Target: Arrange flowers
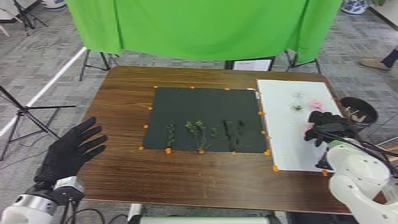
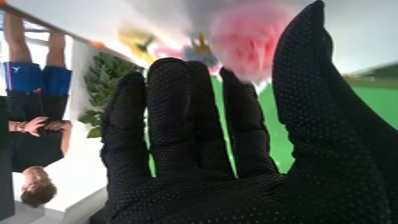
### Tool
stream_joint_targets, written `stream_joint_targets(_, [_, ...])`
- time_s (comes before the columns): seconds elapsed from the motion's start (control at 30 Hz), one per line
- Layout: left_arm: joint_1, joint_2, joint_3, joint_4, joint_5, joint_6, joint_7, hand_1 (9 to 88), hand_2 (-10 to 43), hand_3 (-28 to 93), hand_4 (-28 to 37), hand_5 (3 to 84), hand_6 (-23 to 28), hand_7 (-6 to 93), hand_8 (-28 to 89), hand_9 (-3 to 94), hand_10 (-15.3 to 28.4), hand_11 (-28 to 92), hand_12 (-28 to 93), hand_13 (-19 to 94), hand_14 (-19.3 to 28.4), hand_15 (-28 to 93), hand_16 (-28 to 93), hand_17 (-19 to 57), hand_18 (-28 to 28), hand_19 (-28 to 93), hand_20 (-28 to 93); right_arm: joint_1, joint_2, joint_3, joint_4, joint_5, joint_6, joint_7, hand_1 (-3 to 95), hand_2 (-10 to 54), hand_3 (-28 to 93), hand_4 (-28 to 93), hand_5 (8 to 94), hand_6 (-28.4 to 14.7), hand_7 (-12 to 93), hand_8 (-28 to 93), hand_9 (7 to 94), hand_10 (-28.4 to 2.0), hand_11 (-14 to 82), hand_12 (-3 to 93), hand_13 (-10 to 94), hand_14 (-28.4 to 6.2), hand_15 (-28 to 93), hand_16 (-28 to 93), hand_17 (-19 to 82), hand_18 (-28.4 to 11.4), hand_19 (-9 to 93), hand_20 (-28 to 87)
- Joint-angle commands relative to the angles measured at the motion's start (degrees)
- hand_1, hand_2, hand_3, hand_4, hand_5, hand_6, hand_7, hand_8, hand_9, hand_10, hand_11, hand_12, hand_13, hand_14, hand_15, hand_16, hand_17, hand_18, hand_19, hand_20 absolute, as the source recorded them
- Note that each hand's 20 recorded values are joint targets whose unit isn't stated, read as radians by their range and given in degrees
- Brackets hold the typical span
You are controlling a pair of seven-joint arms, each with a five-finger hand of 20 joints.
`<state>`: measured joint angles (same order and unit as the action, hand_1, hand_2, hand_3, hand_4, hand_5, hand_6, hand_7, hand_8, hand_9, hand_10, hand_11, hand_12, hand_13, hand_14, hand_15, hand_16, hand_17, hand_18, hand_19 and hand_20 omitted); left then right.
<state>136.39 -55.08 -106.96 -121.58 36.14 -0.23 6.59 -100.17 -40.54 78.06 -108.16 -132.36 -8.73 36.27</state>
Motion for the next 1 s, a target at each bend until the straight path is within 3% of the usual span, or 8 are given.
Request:
stream_joint_targets(0.03, [0.4, -0.16, -0.09, -0.14, -0.19, -0.28, -0.32, 23.8, -2.0, 70, -28.3, 27.3, 4.3, 18.7, -10, 23.4, 11.6, 19, 18, 18, 16.5, 33, 0, -10.0, 20.3, 39, 11, 1.1, 0.7, -2.3, 2.2, -1.3, 2.0, 1.0, 35.2, -9.5, 92, -28, 36.7, 1.8, 46, -20, 44.9, -9.1, 27.8, 23.8, 53, -7.9, 79, 29, 18, -20.4, 73, 50])
stream_joint_targets(0.1, [0.5, -0.20, -0.14, -0.21, -0.18, -0.19, -0.29, 23.8, -2.0, 70, -28.3, 27.3, 4.4, 18.7, -11, 23.4, 11.6, 19, 18, 18, 16.5, 33, 0, -10.0, 20.3, 39, 11, 1.1, 0.9, -3.0, 2.7, -3.1, 6.0, 0.6, 39.3, -9.5, 90, -28, 43.0, 2.9, 50, -18, 50.7, -9.0, 33.9, 24.3, 58, -6.2, 75, 38, 21, -20.3, 74, 49])
stream_joint_targets(0.13, [0.5, -0.23, -0.19, -0.21, -0.19, -0.23, -0.31, 23.8, -1.9, 70, -28.3, 27.3, 4.4, 18.6, -11, 23.4, 11.6, 19, 18, 18, 16.5, 33, 0, -10.0, 20.3, 39, 11, 0.9, 1.0, -3.0, 2.6, -3.5, 7.2, 0.1, 41.3, -9.5, 89, -28, 44.6, 3.0, 51, -8, 54.2, -8.5, 33.4, 26.6, 61, -5.6, 74, 40, 22, -20.2, 74, 49])
stream_joint_targets(0.2, [0.7, -0.23, -0.39, -0.36, -0.19, -0.16, -0.18, 23.8, -1.8, 70, -28.3, 27.3, 4.3, 18.7, -11, 23.4, 11.5, 19, 18, 18, 16.5, 33, 0, -10.0, 20.3, 39, 11, 1.0, 1.1, -3.5, 2.5, -4.3, 9.4, -0.5, 47.0, -9.0, 85, -28, 50.9, 3.2, 57, 0, 69.2, -6.5, 21.1, 44.0, 66, -5.1, 73, 40, 25, -19.8, 75, 49])
stream_joint_targets(0.33, [0.7, -0.02, -0.83, -0.53, -0.13, -0.10, -0.01, 23.8, -1.8, 70, -28.3, 27.4, 4.4, 18.6, -11, 23.3, 11.6, 19, 18, 18, 16.5, 33, 0, -10.0, 20.3, 39, 11, 1.7, 1.1, -3.5, 0.8, -3.3, 11.0, -1.8, 48.8, -9.1, 86, -28, 63.1, 2.9, 54, 5, 80.8, -4.4, 20.3, 51.2, 72, -3.8, 73, 39, 28, -19.0, 77, 48])
stream_joint_targets(0.63, [0.6, 0.71, -1.74, -0.73, -0.17, 0.01, 0.16, 23.9, -1.6, 70, -28.3, 27.3, 4.3, 18.7, -10, 23.4, 11.6, 19, 18, 18, 16.4, 33, 0, -10.0, 20.3, 39, 11, 9.1, -0.2, -7.1, -4.4, 5.2, 13.1, -4.3, 46.2, -9.5, 88, -25, 68.1, 2.7, 52, 2, 84.1, -5.2, 20.9, 52.9, 74, -3.6, 71, 40, 28, -18.8, 76, 48])
stream_joint_targets(1.0, [0.1, 3.07, -4.30, -1.30, -0.13, 0.17, 0.68, 23.8, -2.0, 70, -28.3, 27.3, 4.3, 18.5, -10, 23.3, 11.5, 19, 18, 18, 16.4, 32, 0, -10.1, 20.3, 39, 11, 29.9, -11.6, -25.1, -3.1, 16.4, 5.3, -9.1, 44.1, -9.5, 89, -17, 66.9, 2.1, 55, 5, 83.3, -5.9, 23.1, 54.6, 73, -3.8, 71, 42, 28, -18.8, 76, 49])
